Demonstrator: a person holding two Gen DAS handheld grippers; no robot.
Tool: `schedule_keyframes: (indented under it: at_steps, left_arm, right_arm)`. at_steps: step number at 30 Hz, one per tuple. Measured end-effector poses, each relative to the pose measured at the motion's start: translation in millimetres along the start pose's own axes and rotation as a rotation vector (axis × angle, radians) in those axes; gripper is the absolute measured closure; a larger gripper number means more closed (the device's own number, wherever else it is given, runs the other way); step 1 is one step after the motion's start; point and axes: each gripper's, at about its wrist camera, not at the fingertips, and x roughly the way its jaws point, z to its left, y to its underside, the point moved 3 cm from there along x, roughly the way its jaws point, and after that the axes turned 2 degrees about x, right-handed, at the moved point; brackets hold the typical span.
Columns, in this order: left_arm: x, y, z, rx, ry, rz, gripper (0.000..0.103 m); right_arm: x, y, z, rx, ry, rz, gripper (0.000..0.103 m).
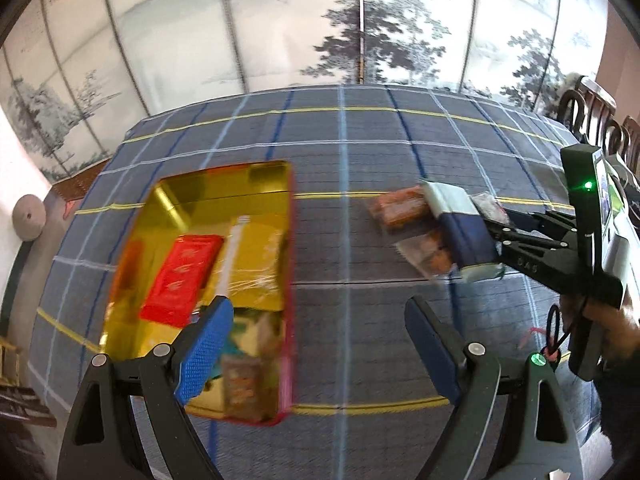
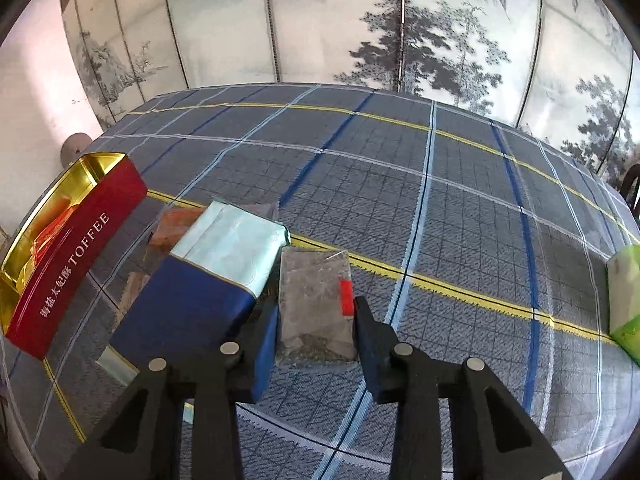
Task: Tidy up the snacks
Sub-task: 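Grasp the clear seed packet with the right gripper, then grasp the blue-and-white box with the left gripper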
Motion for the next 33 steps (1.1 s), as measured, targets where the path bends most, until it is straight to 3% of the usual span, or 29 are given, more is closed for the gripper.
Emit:
schedule_keyframes:
  at_steps: [9,24,30,33]
  left_arm:
    - [11.4,-12.4,-37.4,0.046,0.039,0.003,0.018]
    - [23.5,-39.7,-82.3,0.216,0.095,-0.065,0.018]
    - [37.0,-51.9,-94.9,0.262,0.182,-0.042,0.017]
    - [45.4,-58.0,-105.2,0.311,0.19,-0.038,0.016]
  right_arm:
    - [-18.3,20.1,-18.8,0.051,-0.013,-0.011,0.067]
    - [-46.8,51.8,-80.8,0.129,0.177,-0.04,0.067]
    - [-50.2,54.5,-96.5,0.162,0.197,-0.042,0.067]
    - [-45.8,55.2,-99.4,0.18,0.186,-0.02,0.067]
